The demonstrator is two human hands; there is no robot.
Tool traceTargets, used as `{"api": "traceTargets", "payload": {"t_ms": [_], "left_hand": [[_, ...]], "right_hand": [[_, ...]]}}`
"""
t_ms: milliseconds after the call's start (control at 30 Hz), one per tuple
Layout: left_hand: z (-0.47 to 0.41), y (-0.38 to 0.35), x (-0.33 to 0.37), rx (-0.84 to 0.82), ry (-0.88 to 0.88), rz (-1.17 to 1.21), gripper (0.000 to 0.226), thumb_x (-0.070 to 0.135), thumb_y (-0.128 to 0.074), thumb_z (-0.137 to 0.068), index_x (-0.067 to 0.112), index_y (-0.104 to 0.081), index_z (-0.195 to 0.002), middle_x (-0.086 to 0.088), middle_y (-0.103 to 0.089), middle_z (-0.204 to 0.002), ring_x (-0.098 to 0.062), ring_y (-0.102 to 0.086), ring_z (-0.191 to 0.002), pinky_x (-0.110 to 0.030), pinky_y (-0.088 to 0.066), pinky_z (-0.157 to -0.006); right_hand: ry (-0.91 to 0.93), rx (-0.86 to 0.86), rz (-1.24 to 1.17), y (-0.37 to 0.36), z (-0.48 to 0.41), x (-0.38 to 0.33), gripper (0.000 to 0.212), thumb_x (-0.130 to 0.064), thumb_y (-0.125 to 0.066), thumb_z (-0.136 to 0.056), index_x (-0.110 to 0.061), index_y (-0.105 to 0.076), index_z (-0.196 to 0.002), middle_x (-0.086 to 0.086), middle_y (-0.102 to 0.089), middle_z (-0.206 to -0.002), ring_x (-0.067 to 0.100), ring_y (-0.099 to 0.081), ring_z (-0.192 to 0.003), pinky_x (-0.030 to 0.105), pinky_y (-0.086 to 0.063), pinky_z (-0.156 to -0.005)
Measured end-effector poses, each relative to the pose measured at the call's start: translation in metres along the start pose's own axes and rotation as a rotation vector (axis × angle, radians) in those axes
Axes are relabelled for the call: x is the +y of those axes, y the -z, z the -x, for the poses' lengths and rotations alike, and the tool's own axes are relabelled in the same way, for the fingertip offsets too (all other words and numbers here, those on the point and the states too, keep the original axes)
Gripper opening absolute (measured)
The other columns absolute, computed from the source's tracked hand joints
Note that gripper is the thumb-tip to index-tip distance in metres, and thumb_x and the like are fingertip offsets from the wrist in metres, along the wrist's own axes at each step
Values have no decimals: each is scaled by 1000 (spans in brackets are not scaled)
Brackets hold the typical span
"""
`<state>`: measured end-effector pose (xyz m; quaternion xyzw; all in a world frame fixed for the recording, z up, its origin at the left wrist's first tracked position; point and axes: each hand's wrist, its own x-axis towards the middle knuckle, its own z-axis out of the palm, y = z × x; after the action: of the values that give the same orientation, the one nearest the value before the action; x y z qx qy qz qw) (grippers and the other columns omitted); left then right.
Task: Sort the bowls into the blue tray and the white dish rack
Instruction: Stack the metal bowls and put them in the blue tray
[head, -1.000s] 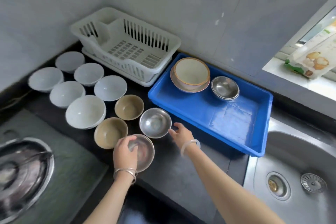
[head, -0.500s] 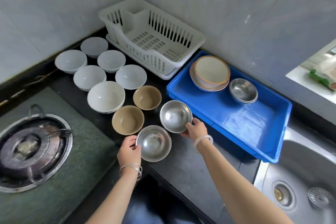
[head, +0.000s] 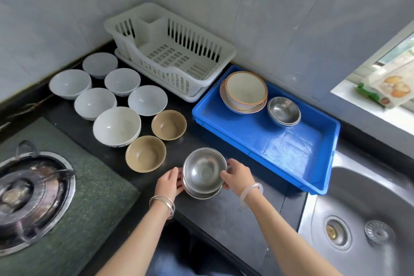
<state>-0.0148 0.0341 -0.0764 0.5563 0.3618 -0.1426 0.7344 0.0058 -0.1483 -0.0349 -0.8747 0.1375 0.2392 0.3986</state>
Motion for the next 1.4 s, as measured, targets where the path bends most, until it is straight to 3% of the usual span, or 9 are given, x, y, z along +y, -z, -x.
{"api": "traceTargets", "payload": {"t_ms": [200, 400, 600, 700, 1000, 1133, 1233, 1400], "left_hand": [[-2, 2, -4, -37, -4, -71, 18, 8, -52, -91, 5, -62, -107, -10, -63, -93, -20, -59, -87, -32, -51, -77], [-5, 4, -7, -76, -5, -126, 22, -1, -52, -88, 5, -60, -108, -6, -65, -90, -20, -60, -87, -29, -51, -73], [-8, 2, -4, -89, 14, -135, 19, 0, -52, -89, 8, -59, -105, -4, -64, -87, -14, -60, -79, -18, -51, -57], [-9, 0, -1, -92, 25, -128, 20, 1, -52, -89, 6, -60, -107, -7, -63, -91, -16, -60, -82, -23, -51, -63], [-12, -43, 44, -183, -112, -156, 16, 8, -54, -90, 16, -63, -100, 2, -65, -92, -10, -62, -85, -16, -53, -57], [-15, -87, 70, -238, -147, -173, 14, 8, -56, -89, 21, -61, -87, 4, -64, -87, -9, -61, -82, -16, -52, -55], [-22, -125, 85, -277, -129, -175, 6, 7, -56, -89, 11, -59, -91, 0, -61, -85, -13, -60, -80, -19, -53, -56], [-36, -193, 96, -355, -147, -238, 16, 4, -55, -89, 2, -58, -104, -2, -58, -77, -13, -57, -70, -20, -55, -55]], "right_hand": [[-28, -32, 48, -8, 1, 11, 9, -19, -51, -88, -20, -48, -97, 5, -68, -80, 9, -63, -54, 12, -40, -44], [-39, -19, 43, -14, -4, 21, 16, -25, -50, -91, -24, -45, -107, 2, -64, -73, 13, -59, -54, 18, -42, -48], [-204, -141, -465, -14, -6, 32, 30, -23, -55, -92, -23, -54, -122, 12, -65, -107, 24, -70, -85, 28, -60, -69], [-237, -178, -628, -17, -6, 34, 29, -18, -54, -93, -21, -58, -122, 12, -66, -110, 23, -71, -86, 29, -60, -71], [-113, -1, -704, 24, -15, 22, 27, -17, -52, -94, -22, -60, -119, 6, -69, -100, 13, -72, -70, 23, -57, -61], [-74, 82, -755, 62, -24, 16, 24, -18, -48, -96, -21, -60, -116, 1, -66, -86, 9, -67, -52, 17, -53, -52], [-69, 160, -799, 91, -32, 19, 22, -18, -48, -96, -23, -58, -114, 1, -66, -87, 11, -68, -51, 17, -52, -50], [-101, 302, -851, 134, -52, 31, 19, -19, -48, -96, -18, -57, -112, 7, -63, -98, 12, -68, -50, 17, -53, -49]]}}
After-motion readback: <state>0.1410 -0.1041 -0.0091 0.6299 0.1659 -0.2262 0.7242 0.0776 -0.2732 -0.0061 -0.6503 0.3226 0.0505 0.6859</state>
